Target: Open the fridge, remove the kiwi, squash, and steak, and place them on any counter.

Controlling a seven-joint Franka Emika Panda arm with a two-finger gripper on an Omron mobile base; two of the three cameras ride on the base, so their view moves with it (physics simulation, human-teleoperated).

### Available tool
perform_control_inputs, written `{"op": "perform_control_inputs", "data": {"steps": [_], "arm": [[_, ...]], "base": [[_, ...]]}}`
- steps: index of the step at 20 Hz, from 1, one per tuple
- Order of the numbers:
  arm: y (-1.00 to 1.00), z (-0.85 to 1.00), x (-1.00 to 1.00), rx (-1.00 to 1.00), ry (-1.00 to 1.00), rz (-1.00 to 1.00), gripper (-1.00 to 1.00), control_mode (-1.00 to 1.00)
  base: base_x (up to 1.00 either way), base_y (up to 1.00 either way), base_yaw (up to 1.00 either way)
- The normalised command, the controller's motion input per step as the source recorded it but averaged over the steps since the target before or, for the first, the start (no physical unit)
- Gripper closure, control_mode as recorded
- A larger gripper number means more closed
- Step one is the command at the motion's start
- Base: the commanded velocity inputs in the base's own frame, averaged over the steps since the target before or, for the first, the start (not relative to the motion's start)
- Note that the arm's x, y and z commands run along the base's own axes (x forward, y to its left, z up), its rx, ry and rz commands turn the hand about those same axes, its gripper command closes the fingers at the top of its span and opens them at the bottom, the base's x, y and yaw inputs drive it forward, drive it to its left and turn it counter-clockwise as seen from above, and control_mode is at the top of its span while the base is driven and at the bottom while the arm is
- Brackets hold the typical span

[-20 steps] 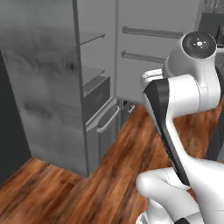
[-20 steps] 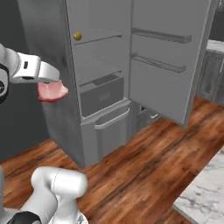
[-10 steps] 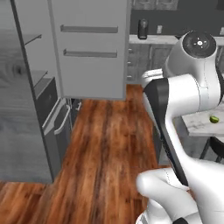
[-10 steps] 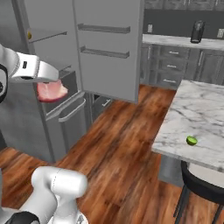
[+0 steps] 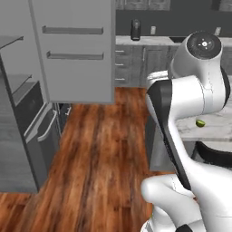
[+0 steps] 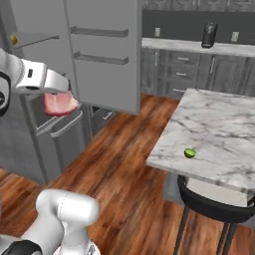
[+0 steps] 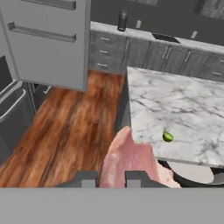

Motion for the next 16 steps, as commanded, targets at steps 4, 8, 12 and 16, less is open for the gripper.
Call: {"op": "perform_control_inputs", "data": {"steps": [4,8,12,16], "arm": [[0.0,0.0,0.0,0.0,0.0,0.0,1.0,1.0],[0.0,0.0,0.0,0.0,0.0,0.0,1.0,1.0],[0.0,0.0,0.0,0.0,0.0,0.0,1.0,1.0],[0.0,0.0,0.0,0.0,0.0,0.0,1.0,1.0]], "base": [[0.0,-1.0,-0.01],[0.08,-1.0,-0.05],[0.23,-0.96,-0.13],[0.61,-0.37,-0.21]]}}
